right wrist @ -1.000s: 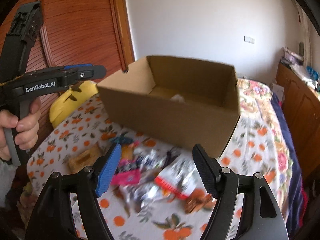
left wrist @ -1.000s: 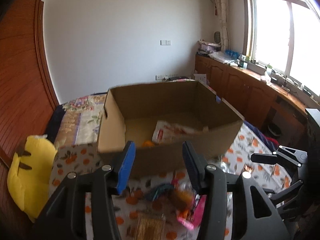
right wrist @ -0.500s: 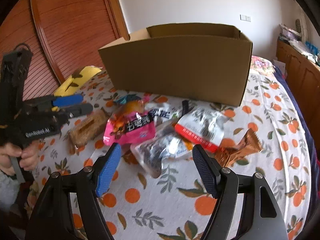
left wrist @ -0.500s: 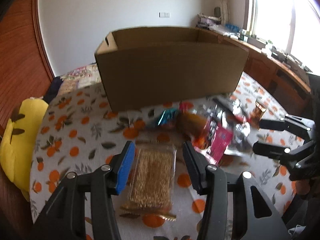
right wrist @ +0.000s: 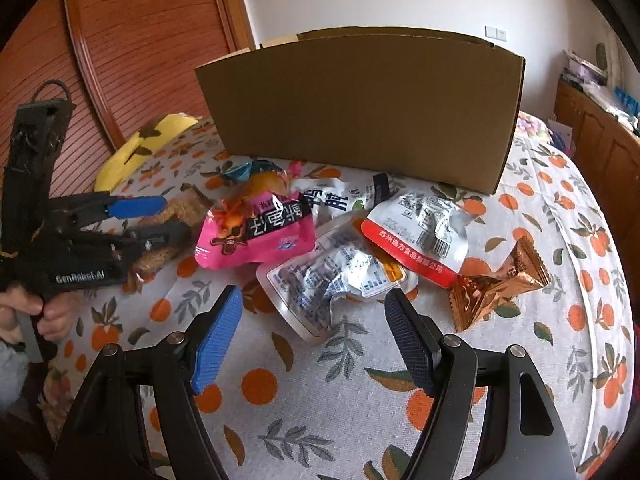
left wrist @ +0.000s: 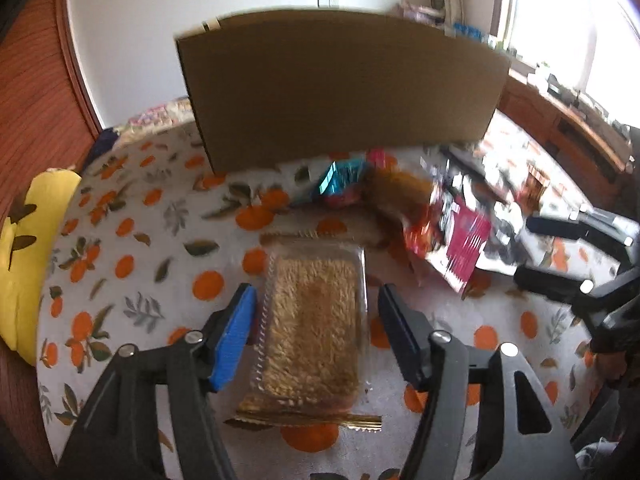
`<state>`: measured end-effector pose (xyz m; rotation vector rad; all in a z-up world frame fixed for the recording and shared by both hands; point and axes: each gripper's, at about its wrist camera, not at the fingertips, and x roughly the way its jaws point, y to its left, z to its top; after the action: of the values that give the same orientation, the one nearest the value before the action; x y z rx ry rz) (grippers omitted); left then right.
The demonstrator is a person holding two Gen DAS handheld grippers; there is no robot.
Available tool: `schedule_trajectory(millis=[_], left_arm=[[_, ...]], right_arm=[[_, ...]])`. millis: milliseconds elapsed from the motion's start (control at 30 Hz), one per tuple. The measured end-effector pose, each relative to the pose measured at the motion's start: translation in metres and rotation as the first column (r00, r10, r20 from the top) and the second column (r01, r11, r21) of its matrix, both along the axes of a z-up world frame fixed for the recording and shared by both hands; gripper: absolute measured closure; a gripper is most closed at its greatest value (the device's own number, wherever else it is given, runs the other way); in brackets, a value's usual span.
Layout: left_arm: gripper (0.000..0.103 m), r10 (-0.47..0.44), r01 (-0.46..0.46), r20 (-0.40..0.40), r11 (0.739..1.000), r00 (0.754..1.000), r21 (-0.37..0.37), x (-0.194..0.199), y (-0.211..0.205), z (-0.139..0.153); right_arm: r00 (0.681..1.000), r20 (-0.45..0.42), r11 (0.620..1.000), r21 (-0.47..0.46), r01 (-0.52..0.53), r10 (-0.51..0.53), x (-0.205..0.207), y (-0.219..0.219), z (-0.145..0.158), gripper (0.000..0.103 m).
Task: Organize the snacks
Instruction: 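Lower the left tool onto the clear grain-bar pack and close on it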
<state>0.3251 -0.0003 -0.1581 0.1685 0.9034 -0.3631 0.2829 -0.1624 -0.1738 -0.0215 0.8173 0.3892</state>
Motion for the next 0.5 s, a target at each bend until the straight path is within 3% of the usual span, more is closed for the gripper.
schedule_trajectory(millis=[100, 367, 500], left_arm=[[0.037, 0.002, -0.002, 0.035, 1.000, 0.999, 0.011, -0.0043, -0.0003, -0.0029], [0.034, 0.023, -0.023, 0.026, 1.000, 0.999, -0.002, -0.0027, 0.0011, -0.0037], [0.021, 0.053, -0.054, 0.018, 0.999, 0.998, 0.003, 0.0017, 0.0047, -0.0065]], right_arm=[[1.000, -0.011, 1.000, 0.012, 0.005, -0.005, 0.0015, -0.0022, -0.0013, 0.028], [1.000, -0.014, 1.000, 0.002, 0.005, -0.005, -0.0001, -0.0022, -0.0020, 0.028], [1.000, -0.017, 1.000, 0.006, 0.012, -0.012, 0.0006, -0.0032, -0.0027, 0.028]])
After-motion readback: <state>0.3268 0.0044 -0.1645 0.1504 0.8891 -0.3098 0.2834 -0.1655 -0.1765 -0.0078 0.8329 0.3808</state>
